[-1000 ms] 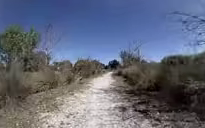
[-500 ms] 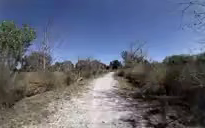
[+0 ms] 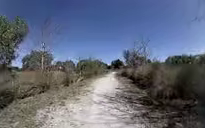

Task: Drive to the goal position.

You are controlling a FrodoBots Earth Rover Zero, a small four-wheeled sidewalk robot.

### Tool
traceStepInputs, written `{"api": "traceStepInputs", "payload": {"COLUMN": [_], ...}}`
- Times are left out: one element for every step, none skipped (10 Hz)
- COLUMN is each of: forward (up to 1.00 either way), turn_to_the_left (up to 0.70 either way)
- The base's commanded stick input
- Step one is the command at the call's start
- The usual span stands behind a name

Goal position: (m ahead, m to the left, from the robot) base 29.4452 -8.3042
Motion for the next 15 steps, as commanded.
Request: {"api": "traceStepInputs", "payload": {"forward": [0.70,0.70,0.70,0.70,0.70,0.70,0.70,0.70,0.70,0.70,0.70,0.70,0.70,0.70,0.70], "turn_to_the_left": [0.00,0.00,0.00,0.00,0.00,-0.01,-0.04,-0.35,-0.35,-0.35,-0.33,-0.18,-0.04,0.00,0.00]}}
